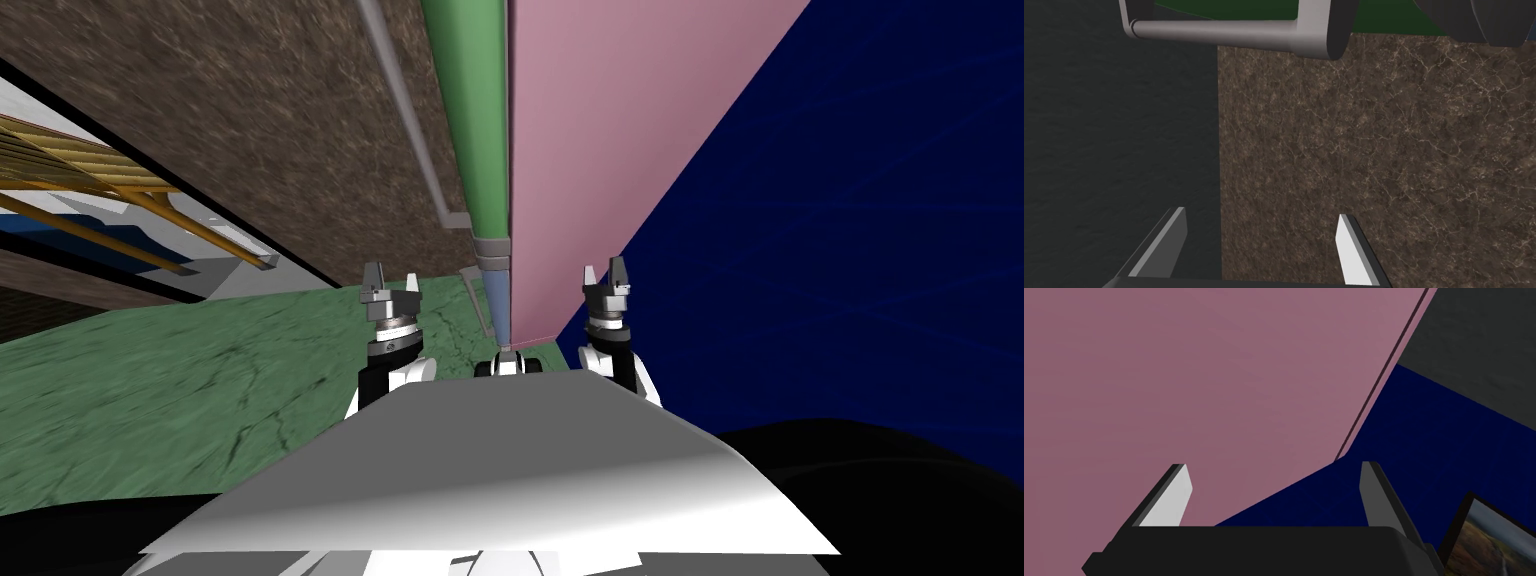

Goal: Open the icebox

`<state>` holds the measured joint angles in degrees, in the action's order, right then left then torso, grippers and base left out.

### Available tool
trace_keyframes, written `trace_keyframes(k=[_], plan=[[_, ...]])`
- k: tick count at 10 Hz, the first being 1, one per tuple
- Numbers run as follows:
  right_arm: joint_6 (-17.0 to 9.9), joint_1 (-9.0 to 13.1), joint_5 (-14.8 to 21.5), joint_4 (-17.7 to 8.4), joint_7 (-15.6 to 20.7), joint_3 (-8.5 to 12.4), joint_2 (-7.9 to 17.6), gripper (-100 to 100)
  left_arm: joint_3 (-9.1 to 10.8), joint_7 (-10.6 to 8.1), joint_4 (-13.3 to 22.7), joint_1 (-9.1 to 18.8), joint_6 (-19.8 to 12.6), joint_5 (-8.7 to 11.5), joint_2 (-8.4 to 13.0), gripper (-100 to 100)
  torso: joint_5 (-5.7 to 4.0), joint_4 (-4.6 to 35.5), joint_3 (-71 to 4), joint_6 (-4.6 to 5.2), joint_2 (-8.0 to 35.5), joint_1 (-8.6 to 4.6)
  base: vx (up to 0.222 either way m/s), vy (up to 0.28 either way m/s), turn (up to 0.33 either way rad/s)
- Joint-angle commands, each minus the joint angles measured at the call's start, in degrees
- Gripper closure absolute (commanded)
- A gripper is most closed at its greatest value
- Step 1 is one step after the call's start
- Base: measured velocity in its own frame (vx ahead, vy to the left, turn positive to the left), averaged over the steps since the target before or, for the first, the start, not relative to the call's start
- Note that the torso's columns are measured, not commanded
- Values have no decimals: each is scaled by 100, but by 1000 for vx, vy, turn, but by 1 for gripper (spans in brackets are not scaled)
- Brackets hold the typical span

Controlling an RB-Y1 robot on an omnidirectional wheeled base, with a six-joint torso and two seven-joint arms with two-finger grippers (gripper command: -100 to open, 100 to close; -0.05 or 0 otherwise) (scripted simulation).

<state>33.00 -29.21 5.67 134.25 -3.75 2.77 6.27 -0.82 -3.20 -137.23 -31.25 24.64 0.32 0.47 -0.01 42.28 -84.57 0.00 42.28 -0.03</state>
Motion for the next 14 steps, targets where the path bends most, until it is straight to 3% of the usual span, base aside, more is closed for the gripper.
trace_keyframes(k=[1, 2, 4, 5, 7, 8, 9, 10, 12, 13, 14], plan=[[-190, -161, 309, -146, 105, 273, 445, -100, 0, 0, 0, 0, 0, 0, 0, 0, -1, 0, -1, 0, -2, -1, -3, 59, 23], [-190, -161, 309, -146, 105, 273, 511, -100, 0, 0, 0, 0, 0, 0, 0, 0, 1, 0, -1, 0, 0, 5, -2, 49, 5], [-430, -372, 670, -259, 235, 560, 882, -100, 0, 0, 0, 0, 0, 0, 0, 0, 1, 1, 0, 0, 1, 3, -2, 60, 17], [-430, -372, 670, -259, 235, 560, 988, -100, 0, 0, 0, 0, 0, 0, 0, 0, 2, 1, 1, 0, 2, 9, -5, 58, 2], [-703, -615, 1053, -381, 382, 889, 1377, -100, 0, 0, 0, 0, 0, 0, 0, 0, 1, 0, -1, 0, -1, 3, 1, 72, 17], [-703, -615, 1078, -381, 382, 889, 1484, -100, 0, 0, 0, 0, 0, 0, 0, 0, 2, 0, -1, 0, -2, 8, -2, 63, 6], [-848, -745, 1295, -445, 461, 1065, 1686, -100, 0, 0, 0, 0, 0, 0, 0, 0, 1, 1, 0, 0, 1, 2, -3, 61, 19], [-848, -745, 1295, -445, 461, 1065, 1736, -100, 0, 0, 0, 0, 0, 0, 0, 0, 0, 1, 0, 0, 2, 0, 0, 53, 4], [-1149, -1013, 1706, -575, 626, 1418, 2127, -100, 0, 0, 0, 0, 0, 0, 0, 0, 1, 1, 1, 0, 3, 2, -6, 75, 21], [-1149, -1013, 1745, -575, 626, 1432, 2235, -100, 0, 0, 0, 0, 0, 0, 0, 0, 3, 1, 1, 0, 1, 14, -3, 78, 1], [-1302, -1148, 1974, -642, 710, 1619, 2385, -100, 0, 0, 0, 0, 0, 0, 0, 0, 3, 0, -1, -1, -1, 6, 2, 77, 22]])
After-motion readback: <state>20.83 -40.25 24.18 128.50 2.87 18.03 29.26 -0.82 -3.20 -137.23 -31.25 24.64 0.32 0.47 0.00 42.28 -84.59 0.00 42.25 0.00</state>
